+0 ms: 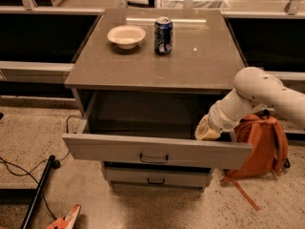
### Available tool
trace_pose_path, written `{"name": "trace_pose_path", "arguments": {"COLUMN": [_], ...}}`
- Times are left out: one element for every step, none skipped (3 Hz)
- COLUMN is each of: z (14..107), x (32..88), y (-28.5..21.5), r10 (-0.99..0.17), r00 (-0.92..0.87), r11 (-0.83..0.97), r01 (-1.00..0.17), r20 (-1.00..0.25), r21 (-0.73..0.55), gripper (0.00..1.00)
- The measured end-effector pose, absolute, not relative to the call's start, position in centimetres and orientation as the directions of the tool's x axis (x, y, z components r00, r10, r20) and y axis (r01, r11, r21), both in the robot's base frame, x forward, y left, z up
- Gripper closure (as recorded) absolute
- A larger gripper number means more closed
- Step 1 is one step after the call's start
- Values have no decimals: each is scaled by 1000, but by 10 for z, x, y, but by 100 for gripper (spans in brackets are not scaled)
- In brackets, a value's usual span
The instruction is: Open top drawer
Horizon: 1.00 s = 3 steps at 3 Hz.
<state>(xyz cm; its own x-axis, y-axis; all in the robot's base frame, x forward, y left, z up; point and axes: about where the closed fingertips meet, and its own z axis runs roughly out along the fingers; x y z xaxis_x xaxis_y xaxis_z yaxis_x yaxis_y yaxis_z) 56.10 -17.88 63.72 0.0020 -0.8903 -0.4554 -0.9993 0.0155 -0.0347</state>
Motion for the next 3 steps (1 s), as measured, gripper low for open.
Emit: {"name": "trace_pose_path", "arguments": {"z": [634, 633, 633], "x": [547, 519, 520], "y": [-177, -174, -173], "r10": [-887, -884, -884], "r00": [16, 37, 37], "r11": [-10, -50, -50], "r01": [-1000, -999, -999], "r20": [-461, -465, -465], "r21": [-16, 14, 14], "gripper": [100, 100, 100]}}
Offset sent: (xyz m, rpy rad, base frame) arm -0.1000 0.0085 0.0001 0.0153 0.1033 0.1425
